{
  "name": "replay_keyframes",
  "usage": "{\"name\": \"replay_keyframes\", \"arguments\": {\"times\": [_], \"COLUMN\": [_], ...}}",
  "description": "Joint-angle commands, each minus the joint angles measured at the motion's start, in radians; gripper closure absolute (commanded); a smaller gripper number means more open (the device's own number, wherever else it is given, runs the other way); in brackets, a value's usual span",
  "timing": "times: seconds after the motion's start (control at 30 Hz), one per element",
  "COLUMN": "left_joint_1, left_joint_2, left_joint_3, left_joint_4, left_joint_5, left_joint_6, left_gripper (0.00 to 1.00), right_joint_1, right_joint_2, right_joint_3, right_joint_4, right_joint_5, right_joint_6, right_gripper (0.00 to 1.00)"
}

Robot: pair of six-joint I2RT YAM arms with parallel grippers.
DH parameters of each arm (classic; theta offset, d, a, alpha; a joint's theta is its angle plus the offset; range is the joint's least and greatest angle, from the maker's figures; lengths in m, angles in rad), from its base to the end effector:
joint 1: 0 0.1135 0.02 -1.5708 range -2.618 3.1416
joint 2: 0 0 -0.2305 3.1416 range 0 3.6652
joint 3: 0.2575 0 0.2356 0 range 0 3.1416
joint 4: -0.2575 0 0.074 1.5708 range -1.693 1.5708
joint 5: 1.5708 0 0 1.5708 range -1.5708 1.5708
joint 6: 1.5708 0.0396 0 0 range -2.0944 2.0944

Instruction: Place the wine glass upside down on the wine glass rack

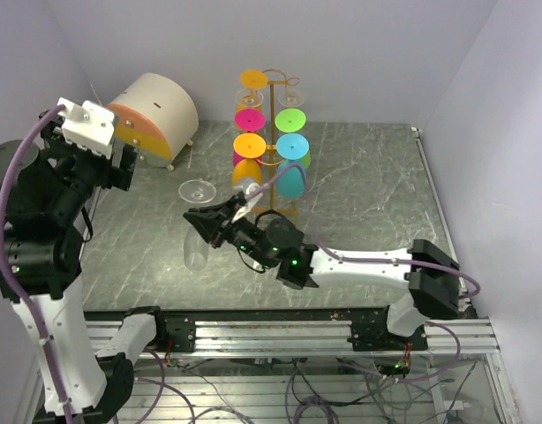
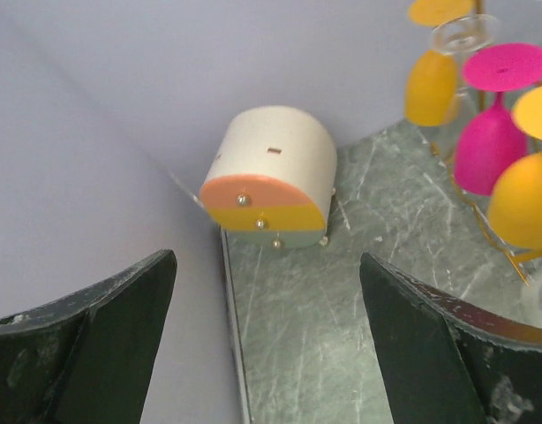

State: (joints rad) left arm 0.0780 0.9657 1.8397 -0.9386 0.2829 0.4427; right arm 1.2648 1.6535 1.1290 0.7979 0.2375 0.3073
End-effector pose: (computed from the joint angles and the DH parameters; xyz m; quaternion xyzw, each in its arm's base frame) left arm 0.1014 -0.0032 0.5091 0.2258 0.6928 0.0749 0.6807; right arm 0.1217 0.3544 0.3114 -0.1926 0.5759 0.5093 0.6098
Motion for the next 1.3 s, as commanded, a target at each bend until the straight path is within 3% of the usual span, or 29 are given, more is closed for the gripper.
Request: {"name": "replay_keyframes", "arguments": {"times": [0.0,0.17,0.37,0.63,0.87,0.97,1.1,1.27], "left_joint_1": [0.038,0.067,0.077,0.091,0.095,0.096,0.098,0.097], "left_joint_2": [0.0,0.029,0.165,0.206,0.222,0.218,0.202,0.2], "left_joint_3": [-0.085,-0.187,-0.165,-0.163,-0.155,-0.167,-0.201,-0.224], "left_joint_4": [0.155,0.168,0.04,0.029,0.017,0.015,0.025,0.031], "left_joint_5": [-0.139,-0.197,-0.255,-0.104,-0.045,-0.021,-0.007,0.007], "left_joint_6": [-0.158,-0.193,-0.224,-0.259,-0.26,-0.258,-0.253,-0.251], "left_gripper": [0.05,0.03,0.08,0.15,0.17,0.18,0.18,0.18], "right_joint_1": [0.002,0.003,0.002,-0.026,-0.121,-0.207,-0.428,-0.596], "right_joint_2": [-0.128,-0.291,-0.458,-0.703,-0.82,-0.867,-0.894,-0.77], "right_joint_3": [-0.1,-0.216,-0.272,-0.429,-0.517,-0.588,-0.649,-0.56], "right_joint_4": [0.08,0.021,-0.194,-0.36,-0.504,-0.496,-0.484,-0.455], "right_joint_5": [0.042,0.103,0.144,0.322,0.36,0.361,0.241,0.154], "right_joint_6": [-0.023,-0.062,-0.132,-0.124,-0.071,-0.033,-0.004,-0.086], "right_gripper": [1.0,1.0,1.0,1.0,1.0,1.0,1.0,1.0]}}
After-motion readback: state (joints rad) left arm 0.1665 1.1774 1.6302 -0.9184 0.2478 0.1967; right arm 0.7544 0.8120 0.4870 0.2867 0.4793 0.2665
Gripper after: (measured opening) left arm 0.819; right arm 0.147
